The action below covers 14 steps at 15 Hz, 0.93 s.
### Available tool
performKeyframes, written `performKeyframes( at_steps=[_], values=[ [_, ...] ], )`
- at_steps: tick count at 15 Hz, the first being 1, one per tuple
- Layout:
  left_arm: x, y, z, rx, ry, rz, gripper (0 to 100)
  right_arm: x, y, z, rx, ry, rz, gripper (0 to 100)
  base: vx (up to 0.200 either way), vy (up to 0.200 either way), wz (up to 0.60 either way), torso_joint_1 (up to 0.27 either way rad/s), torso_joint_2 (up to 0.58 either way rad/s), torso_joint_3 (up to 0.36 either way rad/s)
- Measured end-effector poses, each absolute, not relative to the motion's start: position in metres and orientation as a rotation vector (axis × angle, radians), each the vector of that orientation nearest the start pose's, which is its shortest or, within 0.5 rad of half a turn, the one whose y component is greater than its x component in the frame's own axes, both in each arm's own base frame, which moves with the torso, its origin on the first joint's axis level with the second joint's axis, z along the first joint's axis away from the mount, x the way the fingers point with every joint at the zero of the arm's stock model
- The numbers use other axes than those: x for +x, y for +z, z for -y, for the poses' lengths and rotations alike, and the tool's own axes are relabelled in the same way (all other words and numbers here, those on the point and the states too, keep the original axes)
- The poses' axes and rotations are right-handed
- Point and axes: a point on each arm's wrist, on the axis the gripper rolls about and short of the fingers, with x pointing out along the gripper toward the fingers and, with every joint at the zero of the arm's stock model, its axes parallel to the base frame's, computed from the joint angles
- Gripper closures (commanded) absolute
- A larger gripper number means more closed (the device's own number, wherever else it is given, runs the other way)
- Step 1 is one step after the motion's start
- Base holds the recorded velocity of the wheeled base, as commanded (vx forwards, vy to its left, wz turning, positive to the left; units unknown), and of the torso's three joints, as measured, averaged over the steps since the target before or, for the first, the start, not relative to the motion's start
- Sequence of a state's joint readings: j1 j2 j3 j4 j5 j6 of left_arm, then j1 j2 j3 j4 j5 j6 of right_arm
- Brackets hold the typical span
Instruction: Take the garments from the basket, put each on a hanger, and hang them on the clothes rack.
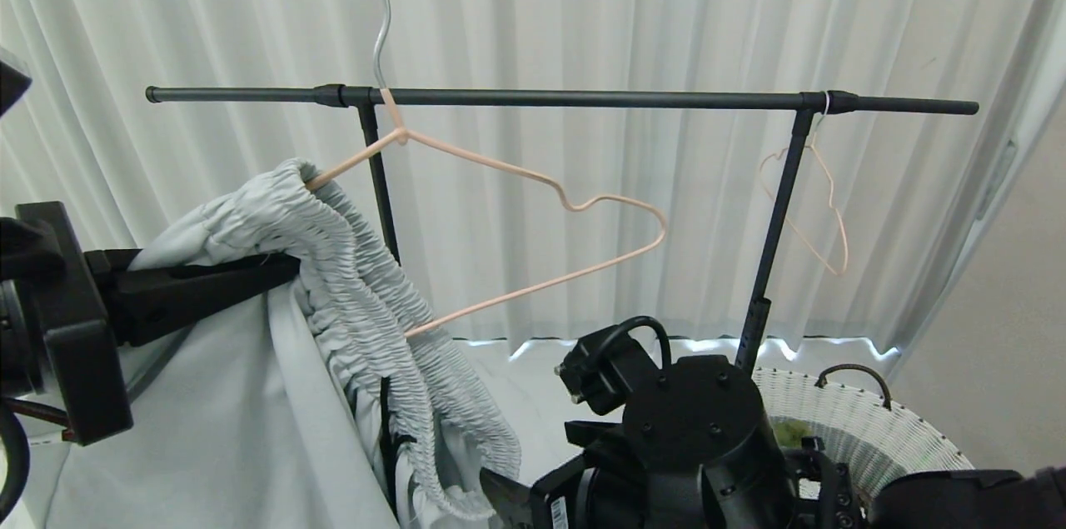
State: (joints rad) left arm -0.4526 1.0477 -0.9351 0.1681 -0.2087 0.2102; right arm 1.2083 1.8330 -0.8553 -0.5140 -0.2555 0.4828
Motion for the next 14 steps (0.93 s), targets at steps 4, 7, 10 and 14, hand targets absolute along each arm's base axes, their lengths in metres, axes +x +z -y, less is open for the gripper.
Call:
performKeyframes(
  at_steps=[4,7,10,14],
  values=[
    [0.115,0.283,0.061,0.239,-0.681,-0.229,100,0.133,0.138,-0.301,0.111,0.743,-0.555,100,0.0,0.0,0.0,0.0,0.0,0.0],
    [0.116,0.273,0.059,0.272,-0.617,-0.261,100,0.158,0.138,-0.288,0.096,0.599,-0.509,100,0.0,0.0,0.0,0.0,0.0,0.0],
    [0.111,0.263,0.057,0.305,-0.618,-0.276,100,0.19,0.136,-0.261,0.062,0.465,-0.482,100,0.0,0.0,0.0,0.0,0.0,0.0],
    [0.1,0.242,0.052,0.421,-0.643,-0.283,100,0.214,0.141,-0.236,0.04,0.372,-0.452,100,0.0,0.0,0.0,0.0,0.0,0.0]
  ],
)
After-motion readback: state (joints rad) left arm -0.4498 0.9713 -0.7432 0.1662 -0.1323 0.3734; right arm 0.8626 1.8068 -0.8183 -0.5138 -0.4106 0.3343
